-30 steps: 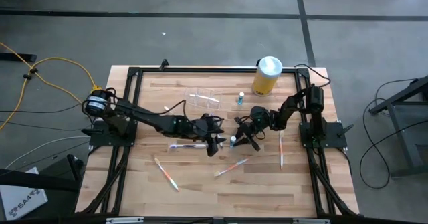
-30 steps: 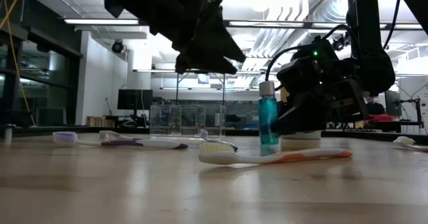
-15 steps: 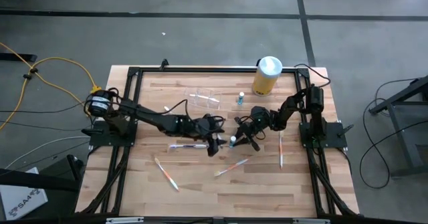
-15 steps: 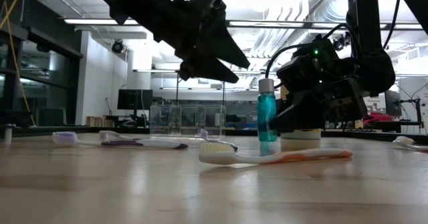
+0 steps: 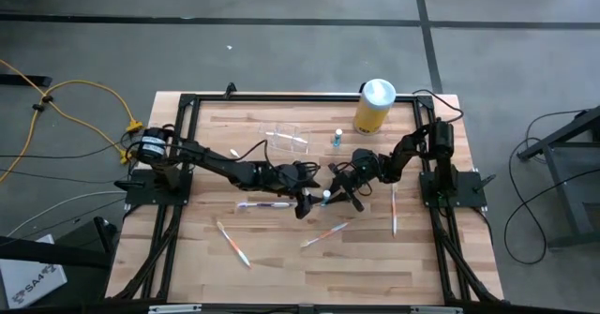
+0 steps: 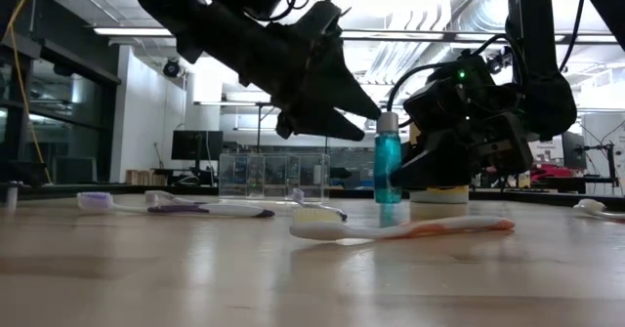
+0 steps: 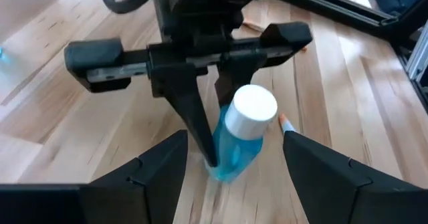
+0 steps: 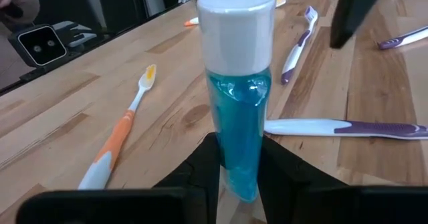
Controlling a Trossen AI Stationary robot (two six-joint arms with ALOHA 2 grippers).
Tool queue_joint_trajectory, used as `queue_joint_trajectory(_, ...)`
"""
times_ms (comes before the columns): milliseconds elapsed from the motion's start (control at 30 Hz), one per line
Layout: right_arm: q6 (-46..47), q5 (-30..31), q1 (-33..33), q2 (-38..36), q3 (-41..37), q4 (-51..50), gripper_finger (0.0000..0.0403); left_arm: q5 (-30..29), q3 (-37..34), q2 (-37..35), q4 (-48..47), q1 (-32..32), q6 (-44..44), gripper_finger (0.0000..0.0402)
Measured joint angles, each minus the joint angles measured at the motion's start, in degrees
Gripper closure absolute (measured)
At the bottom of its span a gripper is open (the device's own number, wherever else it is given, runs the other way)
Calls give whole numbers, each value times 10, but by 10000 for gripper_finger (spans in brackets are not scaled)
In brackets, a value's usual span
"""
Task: Pick & Place toothbrushing station
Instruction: Put the bottom blue mouthwash into the transparent organizer
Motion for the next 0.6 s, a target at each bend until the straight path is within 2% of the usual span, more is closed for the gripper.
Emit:
queue_joint_trajectory(300,5,12,1,0,1,25,334,1,0,-1,10,2,7,160)
queue_joint_trajectory(600,19,95,22,0,13,25,334,-14,0,-1,21,2,11,160)
